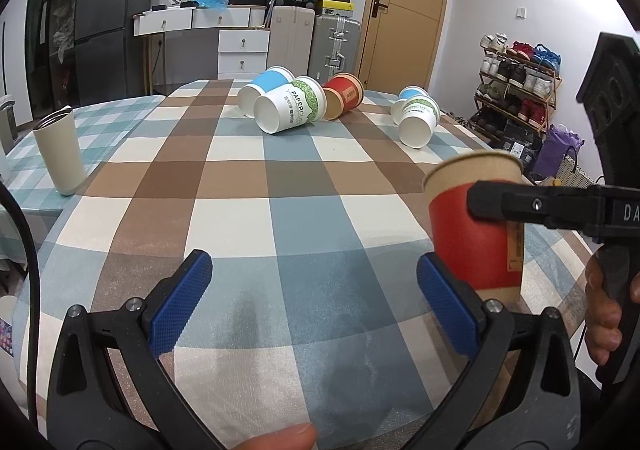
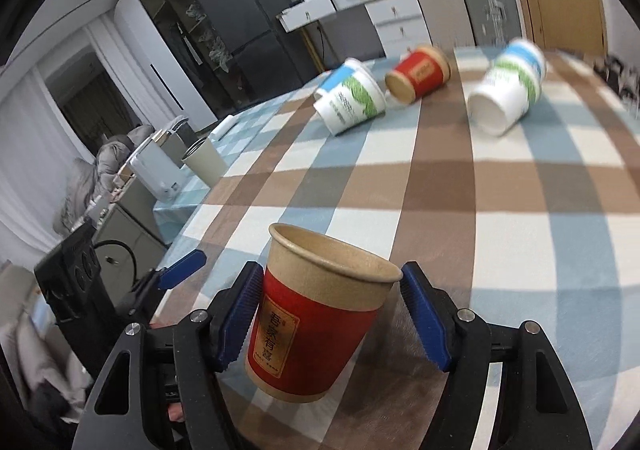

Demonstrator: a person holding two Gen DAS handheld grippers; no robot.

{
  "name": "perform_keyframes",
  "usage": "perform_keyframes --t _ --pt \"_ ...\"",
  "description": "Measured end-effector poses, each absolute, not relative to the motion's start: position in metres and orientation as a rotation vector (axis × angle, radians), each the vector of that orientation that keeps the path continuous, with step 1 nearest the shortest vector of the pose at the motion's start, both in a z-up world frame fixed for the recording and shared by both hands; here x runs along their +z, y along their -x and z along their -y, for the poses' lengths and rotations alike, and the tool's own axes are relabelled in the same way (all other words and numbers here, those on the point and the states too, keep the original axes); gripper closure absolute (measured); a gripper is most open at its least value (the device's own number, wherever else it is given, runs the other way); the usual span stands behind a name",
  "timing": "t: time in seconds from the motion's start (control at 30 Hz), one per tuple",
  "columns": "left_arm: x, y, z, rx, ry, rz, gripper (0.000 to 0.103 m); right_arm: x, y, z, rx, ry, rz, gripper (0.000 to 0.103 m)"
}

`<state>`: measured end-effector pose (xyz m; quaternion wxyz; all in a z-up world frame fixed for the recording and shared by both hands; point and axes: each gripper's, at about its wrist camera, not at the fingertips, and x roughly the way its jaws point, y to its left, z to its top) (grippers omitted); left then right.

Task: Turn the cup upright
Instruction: 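Rotate the right tool to turn the red cup opening upward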

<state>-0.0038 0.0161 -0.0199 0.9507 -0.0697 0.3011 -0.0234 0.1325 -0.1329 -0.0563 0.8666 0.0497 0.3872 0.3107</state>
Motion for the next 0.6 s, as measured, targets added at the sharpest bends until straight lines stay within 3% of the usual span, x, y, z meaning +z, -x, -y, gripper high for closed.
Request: perform_keyframes --t 0.27,0.6 --pt "-0.019 0.005 -0.017 -0.044 0.147 -0.609 0.001 -0.05 -0.123 0.116 0.517 0.077 -0.627 0.031" --pt "-0.018 0.008 -0.021 -0.035 0.169 -0.6 0.001 -0.049 -0.133 0.098 0.479 0.109 -0.585 0.031"
